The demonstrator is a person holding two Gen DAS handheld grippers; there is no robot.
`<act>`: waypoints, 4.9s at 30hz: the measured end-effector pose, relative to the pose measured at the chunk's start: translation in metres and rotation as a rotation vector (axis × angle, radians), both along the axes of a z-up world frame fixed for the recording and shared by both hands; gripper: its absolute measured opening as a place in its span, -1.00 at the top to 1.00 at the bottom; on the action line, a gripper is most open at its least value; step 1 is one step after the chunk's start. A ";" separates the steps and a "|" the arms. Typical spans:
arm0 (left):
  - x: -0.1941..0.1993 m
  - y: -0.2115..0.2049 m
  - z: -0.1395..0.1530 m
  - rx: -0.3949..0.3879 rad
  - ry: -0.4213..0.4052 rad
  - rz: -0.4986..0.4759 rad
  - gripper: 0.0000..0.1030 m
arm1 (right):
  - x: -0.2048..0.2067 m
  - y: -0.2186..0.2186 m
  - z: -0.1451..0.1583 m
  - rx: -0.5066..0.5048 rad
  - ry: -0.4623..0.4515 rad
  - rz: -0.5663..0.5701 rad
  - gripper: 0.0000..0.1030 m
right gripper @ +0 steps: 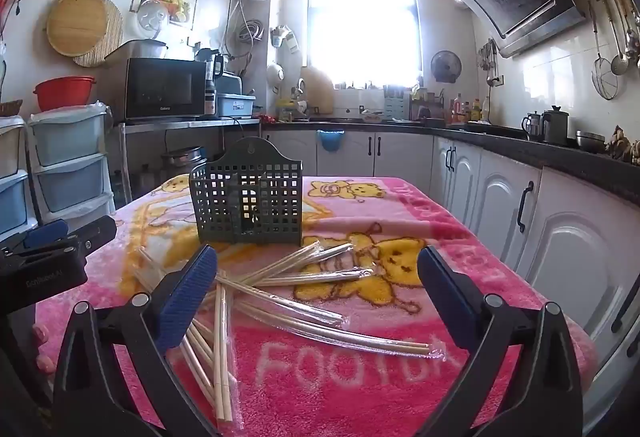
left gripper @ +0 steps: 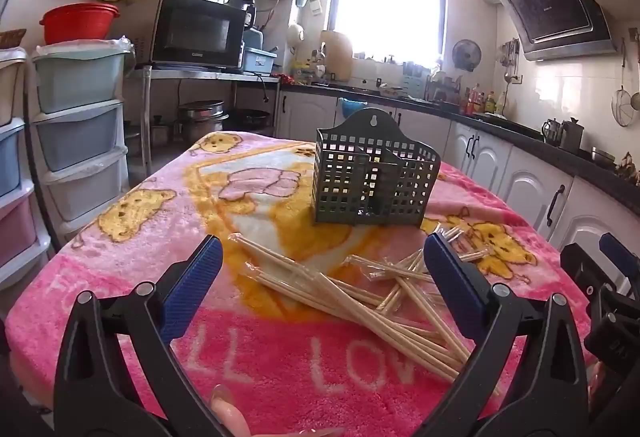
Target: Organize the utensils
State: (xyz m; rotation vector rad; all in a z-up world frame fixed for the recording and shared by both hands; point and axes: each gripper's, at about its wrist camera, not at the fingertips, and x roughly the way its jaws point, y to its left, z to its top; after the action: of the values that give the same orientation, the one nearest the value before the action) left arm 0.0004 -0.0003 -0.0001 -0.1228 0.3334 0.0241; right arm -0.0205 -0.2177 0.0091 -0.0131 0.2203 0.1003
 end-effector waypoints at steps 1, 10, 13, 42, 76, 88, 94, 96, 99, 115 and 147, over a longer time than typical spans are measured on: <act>0.000 -0.001 0.000 0.007 -0.007 0.004 -0.80 | 0.000 0.000 0.000 0.001 -0.002 -0.001 -0.88; 0.000 0.002 0.001 -0.003 -0.009 0.000 -0.80 | 0.001 -0.002 0.003 0.007 0.000 0.000 -0.88; 0.003 0.003 0.000 -0.006 -0.005 0.002 -0.80 | 0.001 0.000 0.002 0.006 -0.001 0.000 -0.88; -0.001 0.005 -0.004 -0.010 0.001 0.008 -0.80 | 0.000 -0.001 -0.001 0.013 0.010 -0.009 -0.88; 0.010 0.034 -0.002 -0.035 0.031 0.076 -0.80 | 0.018 0.026 -0.001 -0.071 0.085 0.138 -0.88; 0.051 0.074 0.005 -0.105 0.137 0.091 -0.80 | 0.062 0.013 -0.013 -0.086 0.253 0.081 -0.75; 0.082 0.082 0.000 -0.128 0.204 0.059 -0.80 | 0.088 -0.004 -0.027 -0.065 0.365 0.048 -0.57; 0.093 0.083 -0.004 -0.122 0.229 0.059 -0.80 | 0.095 -0.010 -0.031 -0.056 0.402 0.046 -0.49; 0.111 0.085 -0.010 -0.129 0.271 0.049 -0.80 | 0.104 -0.020 -0.038 -0.028 0.457 0.040 -0.38; 0.174 0.116 -0.053 -0.246 0.500 0.025 -0.61 | 0.128 -0.031 -0.068 0.071 0.678 0.100 0.69; 0.165 0.082 0.046 -0.147 0.261 -0.140 0.94 | 0.141 -0.016 0.051 0.034 0.256 0.207 0.96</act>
State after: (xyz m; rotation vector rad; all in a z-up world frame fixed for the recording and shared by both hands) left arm 0.1655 0.0815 0.0463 -0.2431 0.6036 -0.1242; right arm 0.1201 -0.2341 0.0605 0.0107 0.4734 0.3130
